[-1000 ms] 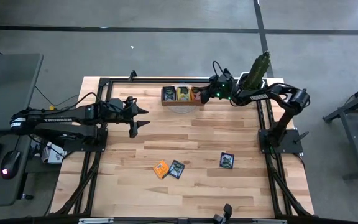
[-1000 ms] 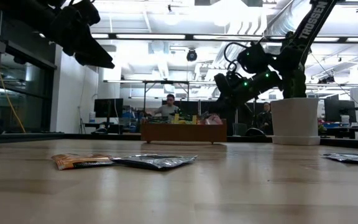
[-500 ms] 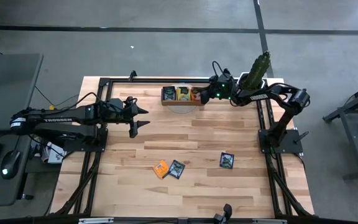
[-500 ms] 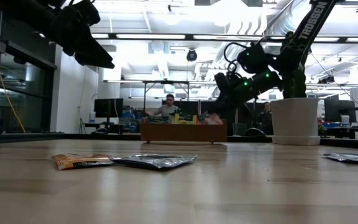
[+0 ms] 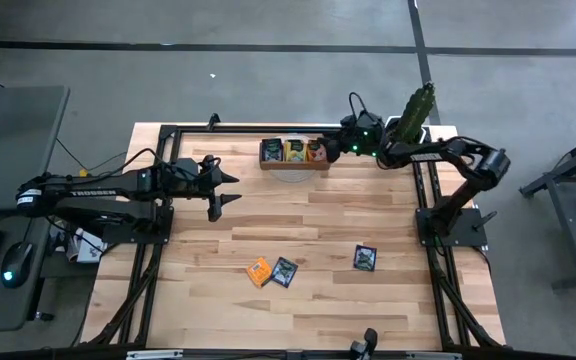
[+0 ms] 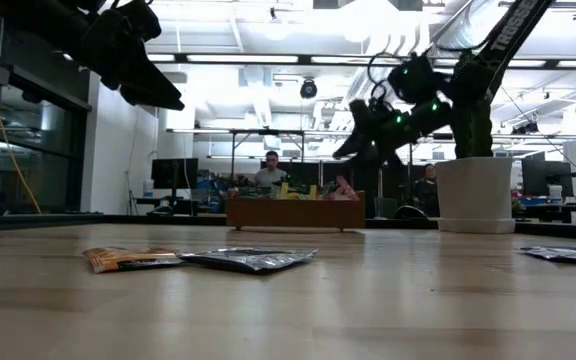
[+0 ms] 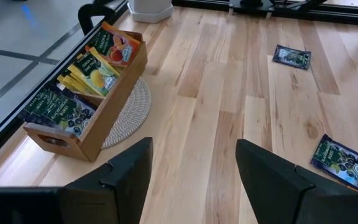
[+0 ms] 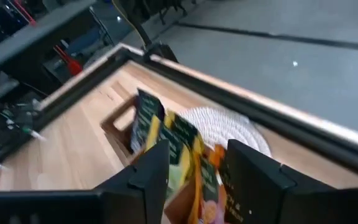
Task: Pick & Place Tea
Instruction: Put the right purple tea bag in the left compartment of the organizer
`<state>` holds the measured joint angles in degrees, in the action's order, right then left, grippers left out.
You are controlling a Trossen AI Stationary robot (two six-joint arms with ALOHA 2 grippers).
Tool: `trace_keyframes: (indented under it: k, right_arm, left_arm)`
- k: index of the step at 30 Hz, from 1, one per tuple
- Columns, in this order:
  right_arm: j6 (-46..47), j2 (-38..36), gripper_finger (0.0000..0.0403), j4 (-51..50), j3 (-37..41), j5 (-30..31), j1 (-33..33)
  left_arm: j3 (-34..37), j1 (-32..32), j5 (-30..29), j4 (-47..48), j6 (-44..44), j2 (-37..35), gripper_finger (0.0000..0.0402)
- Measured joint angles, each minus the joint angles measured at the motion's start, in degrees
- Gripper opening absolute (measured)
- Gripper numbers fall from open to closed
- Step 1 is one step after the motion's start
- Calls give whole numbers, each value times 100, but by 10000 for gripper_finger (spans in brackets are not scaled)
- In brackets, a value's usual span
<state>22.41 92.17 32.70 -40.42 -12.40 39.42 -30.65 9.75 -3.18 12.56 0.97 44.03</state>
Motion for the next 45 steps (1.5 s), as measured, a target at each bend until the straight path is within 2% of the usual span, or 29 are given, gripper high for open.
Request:
trace_keyframes:
  k: [7, 13, 20, 25, 32, 37, 42, 45]
  right_arm:
    - [-36, -998, 152, -1050, -2, -496, -177]
    - [-187, -1939, 113, -2722, -2, -743, -931]
    - [49, -2831, 9, -4965, -2, 151, -2106]
    - [766, -3198, 5, -6205, -2, 788, -2918]
    - [1670, -3289, 2, -7653, -1, 1086, -4174]
    - [1837, -3281, 1, -8004, 0, 1078, -4956]
    - [1154, -3139, 1, -7919, 64, 994, -5527]
    - [896, -3010, 1, -7577, 417, 719, -5706]
  left_arm:
    - [0, 0, 1, -4, 79, 0, 227]
    - [-2, -1, 275, -390, 185, 255, 227]
    - [-2, -2, 684, -1483, 459, 1105, 227]
    - [-2, -88, 1164, -2592, 864, 1940, 227]
    - [-7, -707, 999, -3774, 1278, 2936, 227]
    - [-7, -1100, 653, -4097, 1543, 3212, 227]
    - [-44, -1387, 554, -4352, 1697, 3356, 227]
    - [-147, -1525, 481, -4308, 1714, 3472, 227]
